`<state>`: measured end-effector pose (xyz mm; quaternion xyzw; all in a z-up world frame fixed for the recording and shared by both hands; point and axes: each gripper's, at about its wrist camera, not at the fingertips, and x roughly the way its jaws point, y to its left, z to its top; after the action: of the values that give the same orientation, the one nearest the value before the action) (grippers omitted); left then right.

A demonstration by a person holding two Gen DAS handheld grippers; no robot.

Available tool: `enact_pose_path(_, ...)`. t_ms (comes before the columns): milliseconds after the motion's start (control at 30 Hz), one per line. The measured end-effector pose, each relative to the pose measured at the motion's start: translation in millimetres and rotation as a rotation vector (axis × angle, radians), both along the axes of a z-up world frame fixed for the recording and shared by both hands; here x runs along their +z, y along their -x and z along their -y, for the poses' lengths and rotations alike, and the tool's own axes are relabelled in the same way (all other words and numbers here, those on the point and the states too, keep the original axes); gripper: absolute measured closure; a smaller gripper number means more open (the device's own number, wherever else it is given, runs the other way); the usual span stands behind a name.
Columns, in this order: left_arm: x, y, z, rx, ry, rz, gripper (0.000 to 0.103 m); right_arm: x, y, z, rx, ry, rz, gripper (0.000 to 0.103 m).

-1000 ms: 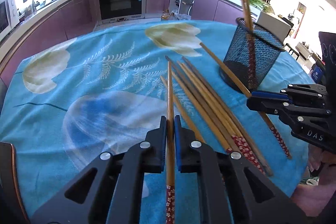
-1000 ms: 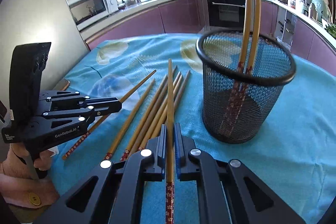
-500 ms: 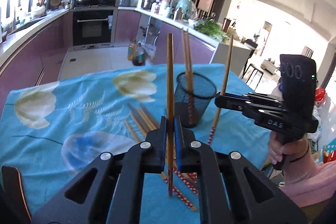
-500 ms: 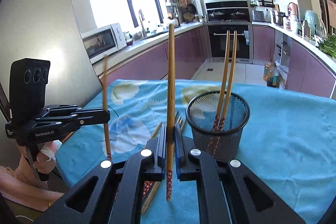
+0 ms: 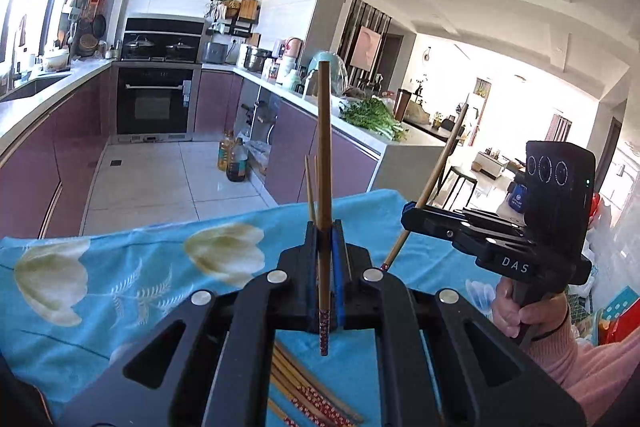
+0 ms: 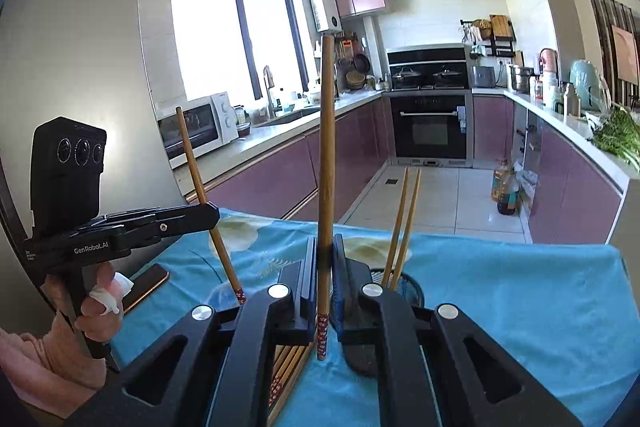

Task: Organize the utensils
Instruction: 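Raise the left tool's chopstick upright over the mesh cup while the right tool does likewise, then drop the left tool's chopstick into the mesh cup and open while the right tool does likewise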

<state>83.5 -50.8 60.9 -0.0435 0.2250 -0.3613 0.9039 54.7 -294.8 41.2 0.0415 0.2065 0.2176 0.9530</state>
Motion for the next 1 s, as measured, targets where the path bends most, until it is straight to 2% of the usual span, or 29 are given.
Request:
enact_pose_path(167, 17.9, -13.6, 20.9, -0.005, 0.013, 0.044, 0.096, 16.7, -9.0, 13.9, -0.033, 0.006, 0.046, 0.097)
enact_pose_path(367, 19.7, -28.9, 44.8, 0.014, -0.005, 0.074, 0.096, 11.2, -27.7, 19.9, -0.056, 0.002, 0.038, 0.097)
enact_pose_path(500, 4.1, -41.8, 60.7, 0.0, -0.039, 0.033, 0.096, -5.8, -46.3, 17.0, -0.074, 0.021, -0.015, 0.097)
enact_pose_path(800, -46.0, -52.5, 81.3, -0.057, -0.189, -0.067, 0.096, -44.8, -68.0, 15.2, -0.073, 0.055, -0.171, 0.097)
enact_pose_path(1000, -61.1, -64.9, 83.0, -0.071, -0.228, -0.119, 0.095, -60.5, -79.8, 12.0, -0.058, 0.057, -0.25, 0.097)
